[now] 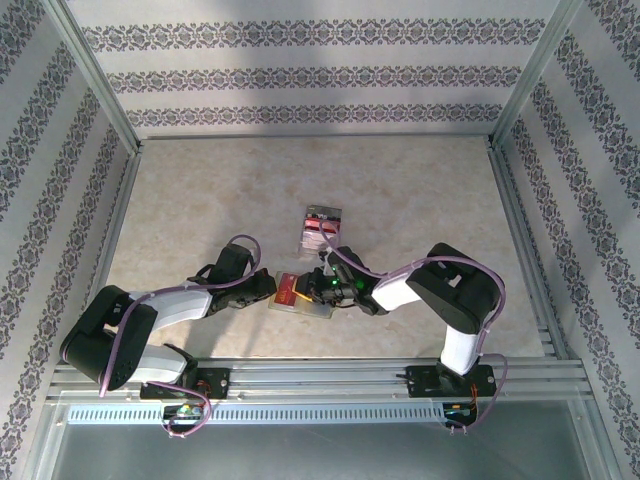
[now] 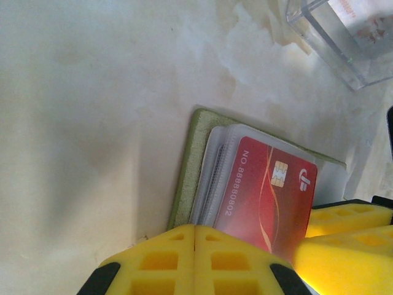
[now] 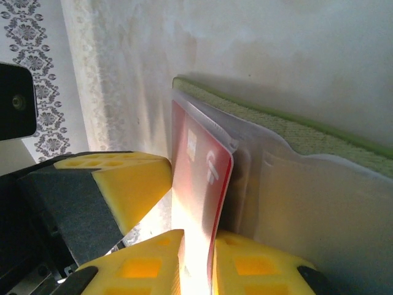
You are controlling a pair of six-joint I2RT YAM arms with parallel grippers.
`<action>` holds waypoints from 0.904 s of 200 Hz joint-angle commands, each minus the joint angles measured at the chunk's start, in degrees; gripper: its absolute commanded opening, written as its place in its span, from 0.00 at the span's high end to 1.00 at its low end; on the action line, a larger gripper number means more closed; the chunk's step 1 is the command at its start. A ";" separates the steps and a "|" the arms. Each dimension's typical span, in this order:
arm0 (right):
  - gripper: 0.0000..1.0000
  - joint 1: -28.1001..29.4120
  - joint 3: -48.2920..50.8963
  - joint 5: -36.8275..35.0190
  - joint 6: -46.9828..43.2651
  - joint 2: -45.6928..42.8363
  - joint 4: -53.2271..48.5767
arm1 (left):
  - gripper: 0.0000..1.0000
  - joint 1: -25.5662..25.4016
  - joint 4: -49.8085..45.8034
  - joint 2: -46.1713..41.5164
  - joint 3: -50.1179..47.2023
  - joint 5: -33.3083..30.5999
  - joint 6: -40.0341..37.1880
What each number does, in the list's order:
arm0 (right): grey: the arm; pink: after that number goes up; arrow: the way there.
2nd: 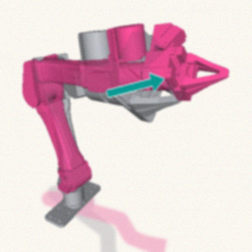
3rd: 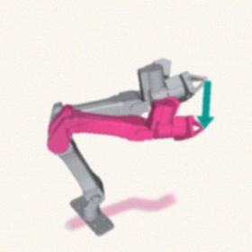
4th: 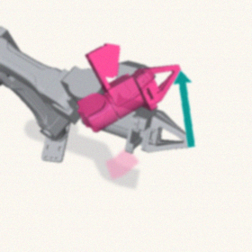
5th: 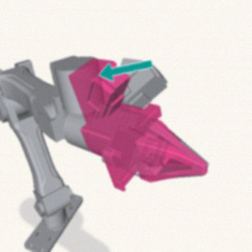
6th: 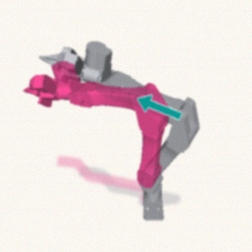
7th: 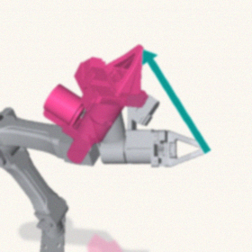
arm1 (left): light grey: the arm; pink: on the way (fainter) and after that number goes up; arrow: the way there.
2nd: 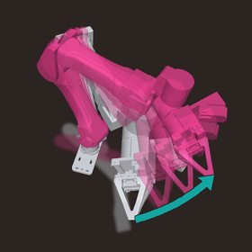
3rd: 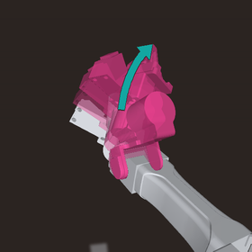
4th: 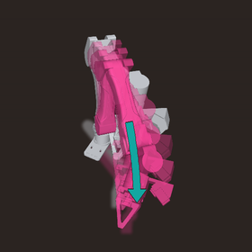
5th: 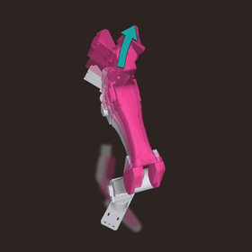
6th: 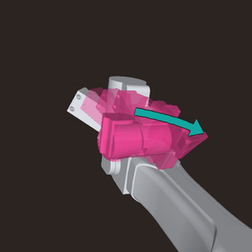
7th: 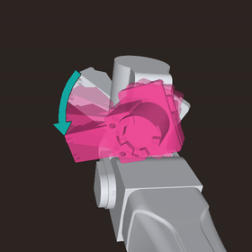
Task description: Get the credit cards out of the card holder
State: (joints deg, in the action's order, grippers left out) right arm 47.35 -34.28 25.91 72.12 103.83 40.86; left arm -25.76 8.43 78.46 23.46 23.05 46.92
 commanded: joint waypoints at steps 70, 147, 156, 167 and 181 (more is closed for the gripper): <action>0.83 -1.03 3.69 1.60 0.66 -1.61 8.05 | 1.00 0.19 -6.22 1.61 -0.64 -2.61 -0.65; 0.90 -1.41 4.49 0.63 0.31 -1.18 5.73 | 0.98 0.24 -6.33 0.22 0.81 -0.82 -0.66; 0.90 -1.43 4.33 0.72 0.30 -0.98 5.06 | 0.97 0.21 -6.83 -0.91 1.35 -0.45 -0.70; 0.90 -1.39 4.22 0.72 0.30 -0.41 4.84 | 0.96 0.19 -7.72 -2.53 2.07 -0.14 -0.90; 0.90 -1.39 4.07 0.89 0.57 0.23 4.99 | 0.96 0.24 -8.48 -4.42 2.80 0.22 -1.15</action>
State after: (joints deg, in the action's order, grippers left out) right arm 46.59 -30.35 26.63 72.34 102.87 45.45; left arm -25.76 5.21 77.25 24.32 23.29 46.87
